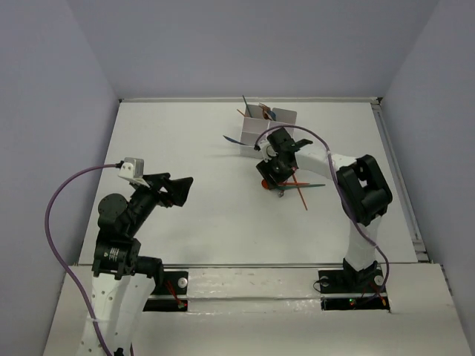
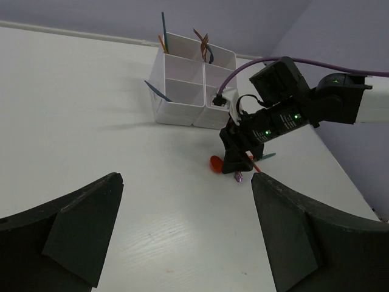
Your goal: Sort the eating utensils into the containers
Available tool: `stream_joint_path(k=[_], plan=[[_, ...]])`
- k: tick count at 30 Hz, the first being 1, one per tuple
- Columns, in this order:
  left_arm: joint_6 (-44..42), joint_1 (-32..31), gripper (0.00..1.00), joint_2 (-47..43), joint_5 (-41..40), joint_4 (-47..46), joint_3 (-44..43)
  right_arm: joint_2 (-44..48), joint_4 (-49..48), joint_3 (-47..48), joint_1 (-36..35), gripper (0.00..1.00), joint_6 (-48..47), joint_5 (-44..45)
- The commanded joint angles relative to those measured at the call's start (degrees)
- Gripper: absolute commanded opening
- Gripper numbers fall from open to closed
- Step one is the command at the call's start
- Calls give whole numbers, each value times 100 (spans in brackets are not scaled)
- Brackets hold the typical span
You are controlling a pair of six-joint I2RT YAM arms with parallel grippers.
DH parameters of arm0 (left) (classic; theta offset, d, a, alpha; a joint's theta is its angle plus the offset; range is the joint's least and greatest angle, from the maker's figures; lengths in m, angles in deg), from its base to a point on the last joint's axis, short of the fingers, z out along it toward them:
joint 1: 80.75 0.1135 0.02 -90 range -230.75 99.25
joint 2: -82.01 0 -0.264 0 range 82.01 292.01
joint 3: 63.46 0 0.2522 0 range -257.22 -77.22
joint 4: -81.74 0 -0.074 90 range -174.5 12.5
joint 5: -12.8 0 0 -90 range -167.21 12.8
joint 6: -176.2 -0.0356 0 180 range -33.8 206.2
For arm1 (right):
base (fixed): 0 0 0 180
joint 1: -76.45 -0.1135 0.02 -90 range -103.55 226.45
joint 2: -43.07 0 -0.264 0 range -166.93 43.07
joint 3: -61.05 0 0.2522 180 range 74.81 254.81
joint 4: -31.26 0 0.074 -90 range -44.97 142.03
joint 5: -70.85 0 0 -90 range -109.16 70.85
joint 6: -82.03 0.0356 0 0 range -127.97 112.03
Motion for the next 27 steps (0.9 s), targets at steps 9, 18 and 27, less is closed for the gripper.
stream_joint_path(k=[9, 18, 27], plan=[[-8, 85, 99, 11, 94, -281, 42, -622, 72, 925, -217, 57, -101, 45], [-8, 85, 99, 19, 77, -272, 42, -605, -474, 934, -524, 54, 241, 159], [-8, 85, 99, 37, 94, -281, 51, -271, -342, 794, -524, 60, 92, 326]])
